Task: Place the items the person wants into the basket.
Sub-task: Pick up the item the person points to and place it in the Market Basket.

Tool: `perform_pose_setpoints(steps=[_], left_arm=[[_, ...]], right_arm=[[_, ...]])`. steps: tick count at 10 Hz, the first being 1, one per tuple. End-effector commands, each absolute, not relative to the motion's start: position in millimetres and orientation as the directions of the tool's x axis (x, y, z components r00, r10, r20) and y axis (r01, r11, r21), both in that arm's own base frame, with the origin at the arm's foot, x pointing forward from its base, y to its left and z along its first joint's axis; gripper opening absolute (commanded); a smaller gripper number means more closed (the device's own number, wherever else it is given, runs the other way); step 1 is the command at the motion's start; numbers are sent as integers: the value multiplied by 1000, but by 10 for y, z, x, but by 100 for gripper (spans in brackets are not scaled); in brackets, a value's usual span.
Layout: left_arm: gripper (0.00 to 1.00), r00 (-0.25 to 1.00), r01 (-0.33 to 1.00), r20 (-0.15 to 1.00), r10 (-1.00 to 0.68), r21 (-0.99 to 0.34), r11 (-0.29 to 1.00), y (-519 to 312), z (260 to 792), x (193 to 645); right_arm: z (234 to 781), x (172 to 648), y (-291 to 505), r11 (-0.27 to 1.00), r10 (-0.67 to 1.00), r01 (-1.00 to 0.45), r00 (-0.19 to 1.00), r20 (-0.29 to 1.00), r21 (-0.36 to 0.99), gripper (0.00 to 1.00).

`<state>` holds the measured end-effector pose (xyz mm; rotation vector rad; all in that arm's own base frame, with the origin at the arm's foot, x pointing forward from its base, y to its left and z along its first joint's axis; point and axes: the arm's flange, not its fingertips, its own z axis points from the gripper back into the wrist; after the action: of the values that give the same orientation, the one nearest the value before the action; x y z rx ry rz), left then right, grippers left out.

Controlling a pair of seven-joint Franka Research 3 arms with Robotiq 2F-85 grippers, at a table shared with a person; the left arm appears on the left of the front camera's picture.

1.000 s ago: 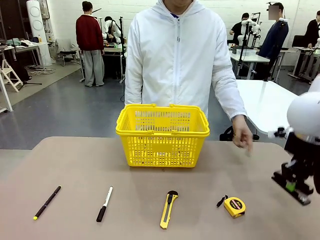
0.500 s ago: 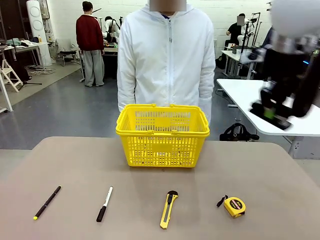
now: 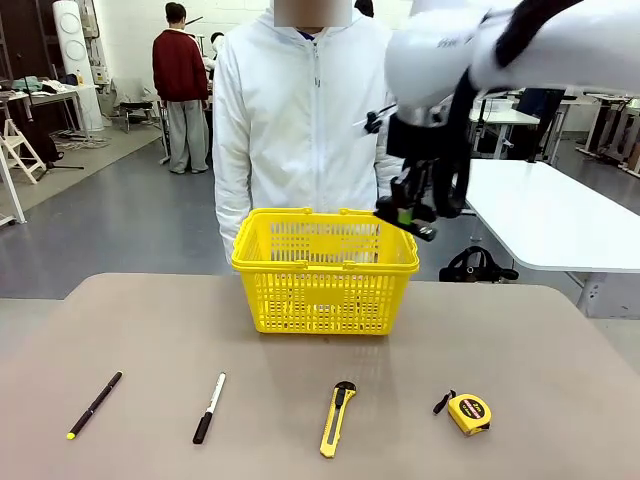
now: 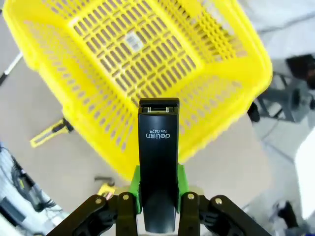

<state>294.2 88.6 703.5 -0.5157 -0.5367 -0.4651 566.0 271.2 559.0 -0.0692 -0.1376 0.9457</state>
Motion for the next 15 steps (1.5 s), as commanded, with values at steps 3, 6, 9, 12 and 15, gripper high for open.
perform_pose_setpoints(steps=[3, 6, 9, 12, 15], left_arm=[[100, 753, 553, 594, -284, -338, 761, 905, 7034, 2931], [100, 753, 553, 594, -284, -338, 761, 905, 7034, 2931], [100, 753, 553, 594, -284, -338, 761, 905, 7034, 2931], [100, 753, 553, 594, -284, -338, 761, 905, 7034, 2931], [100, 753, 553, 594, -284, -338, 761, 905, 7034, 2931]], right_arm=[[5428, 6119, 3329, 406, 909, -912, 397, 127, -55, 0], [5071, 6311, 3538, 337, 933, -942, 334, 132, 7, 0], [4673, 6526, 3563, 308, 943, -948, 315, 108, 78, 0], [4414, 6648, 3567, 311, 943, -943, 322, 88, 123, 0], [4408, 6635, 3559, 303, 945, -942, 316, 79, 141, 91]])
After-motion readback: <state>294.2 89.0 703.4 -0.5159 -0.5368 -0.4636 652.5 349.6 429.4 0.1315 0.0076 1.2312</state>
